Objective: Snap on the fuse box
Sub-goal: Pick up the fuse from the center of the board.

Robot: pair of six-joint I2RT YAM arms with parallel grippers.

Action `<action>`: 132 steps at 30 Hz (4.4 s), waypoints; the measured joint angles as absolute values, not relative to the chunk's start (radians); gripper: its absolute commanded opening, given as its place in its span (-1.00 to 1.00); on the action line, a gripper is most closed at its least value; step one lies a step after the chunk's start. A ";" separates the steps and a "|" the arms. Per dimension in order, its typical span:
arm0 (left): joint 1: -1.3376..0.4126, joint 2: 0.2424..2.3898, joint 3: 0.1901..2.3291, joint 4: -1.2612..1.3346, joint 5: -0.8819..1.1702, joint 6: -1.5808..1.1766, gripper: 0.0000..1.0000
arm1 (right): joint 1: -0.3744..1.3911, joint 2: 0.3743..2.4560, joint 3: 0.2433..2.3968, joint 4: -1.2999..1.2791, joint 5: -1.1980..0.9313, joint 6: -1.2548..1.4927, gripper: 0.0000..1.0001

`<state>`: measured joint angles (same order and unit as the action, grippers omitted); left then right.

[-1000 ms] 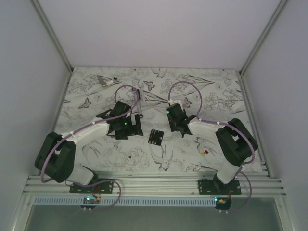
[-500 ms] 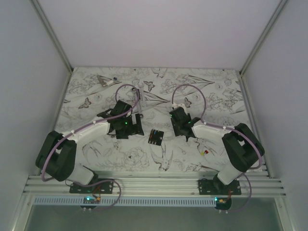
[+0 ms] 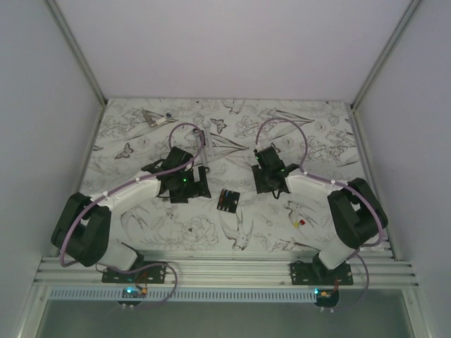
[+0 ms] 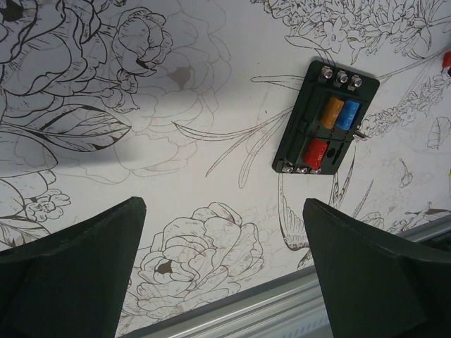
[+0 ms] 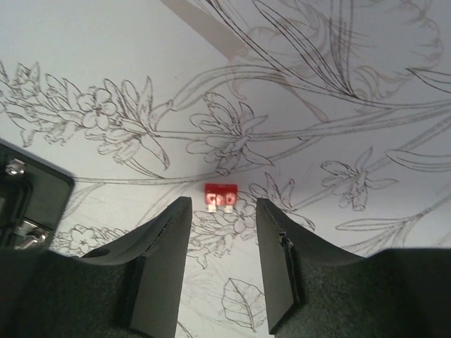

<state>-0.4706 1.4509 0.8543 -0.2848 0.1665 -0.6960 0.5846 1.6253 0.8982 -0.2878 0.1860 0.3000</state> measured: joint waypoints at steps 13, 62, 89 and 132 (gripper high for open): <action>-0.471 1.444 0.854 -0.285 0.166 -0.699 0.99 | 0.585 1.710 0.977 -0.358 0.173 0.303 -0.16; -0.437 1.481 0.946 -0.231 0.355 -0.752 0.63 | 0.613 1.526 0.834 -0.083 -0.159 0.099 -0.48; -0.763 1.321 0.834 0.061 -0.079 -0.573 -0.15 | 0.670 1.497 0.874 0.125 -0.174 0.669 -0.50; -0.795 1.333 0.771 0.247 -0.194 -0.561 -1.00 | 0.679 1.452 0.785 0.314 -0.284 0.880 -0.41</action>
